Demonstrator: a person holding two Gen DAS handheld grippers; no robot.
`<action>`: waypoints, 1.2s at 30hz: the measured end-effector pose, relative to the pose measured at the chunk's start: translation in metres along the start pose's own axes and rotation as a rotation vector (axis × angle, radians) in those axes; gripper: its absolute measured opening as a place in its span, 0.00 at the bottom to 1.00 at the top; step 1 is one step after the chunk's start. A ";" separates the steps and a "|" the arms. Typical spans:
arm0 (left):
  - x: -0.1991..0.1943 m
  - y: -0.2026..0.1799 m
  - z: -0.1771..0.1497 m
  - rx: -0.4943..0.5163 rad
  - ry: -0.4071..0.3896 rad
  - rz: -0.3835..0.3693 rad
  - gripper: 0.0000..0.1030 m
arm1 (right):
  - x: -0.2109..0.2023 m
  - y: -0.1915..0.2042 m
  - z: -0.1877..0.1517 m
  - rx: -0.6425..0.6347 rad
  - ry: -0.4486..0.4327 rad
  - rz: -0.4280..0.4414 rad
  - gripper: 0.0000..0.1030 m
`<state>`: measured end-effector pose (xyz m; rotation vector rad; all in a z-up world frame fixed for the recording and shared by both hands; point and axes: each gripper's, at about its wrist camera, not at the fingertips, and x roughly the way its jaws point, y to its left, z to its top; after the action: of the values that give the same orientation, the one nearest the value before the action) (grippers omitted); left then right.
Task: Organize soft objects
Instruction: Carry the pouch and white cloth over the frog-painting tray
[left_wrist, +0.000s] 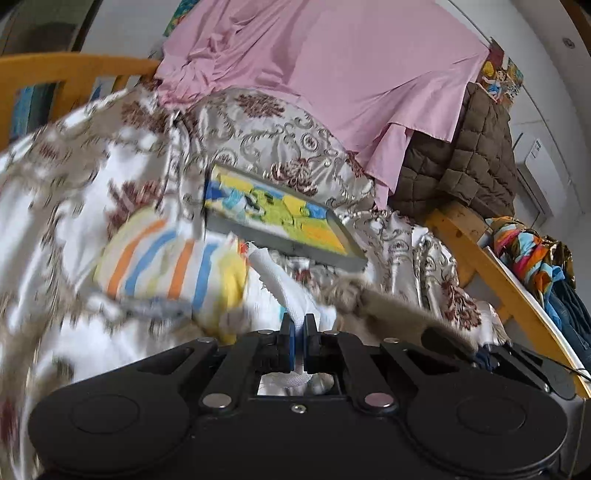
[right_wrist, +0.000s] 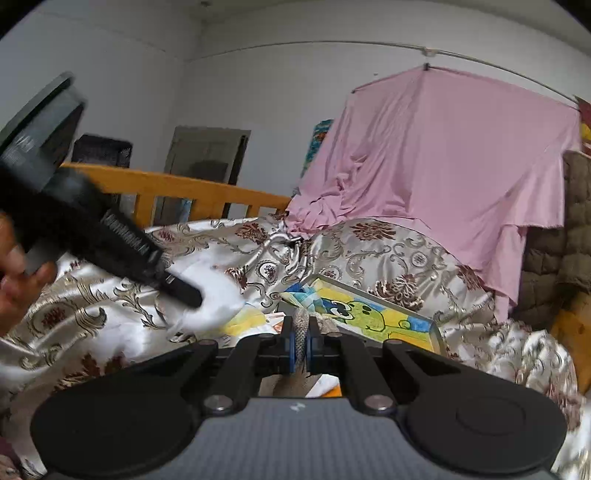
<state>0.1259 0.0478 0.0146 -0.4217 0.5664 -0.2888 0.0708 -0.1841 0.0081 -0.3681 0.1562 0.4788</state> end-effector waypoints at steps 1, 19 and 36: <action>0.006 0.000 0.008 0.003 -0.004 -0.003 0.03 | 0.007 -0.002 0.003 -0.033 0.002 0.009 0.06; 0.193 0.015 0.132 0.160 -0.043 0.010 0.03 | 0.202 -0.083 0.051 -0.175 0.076 0.013 0.06; 0.304 0.038 0.141 0.131 0.015 0.072 0.03 | 0.333 -0.171 0.002 0.233 0.283 -0.150 0.06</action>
<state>0.4572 0.0101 -0.0334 -0.2725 0.5730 -0.2588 0.4441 -0.1840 -0.0148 -0.2148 0.4518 0.2545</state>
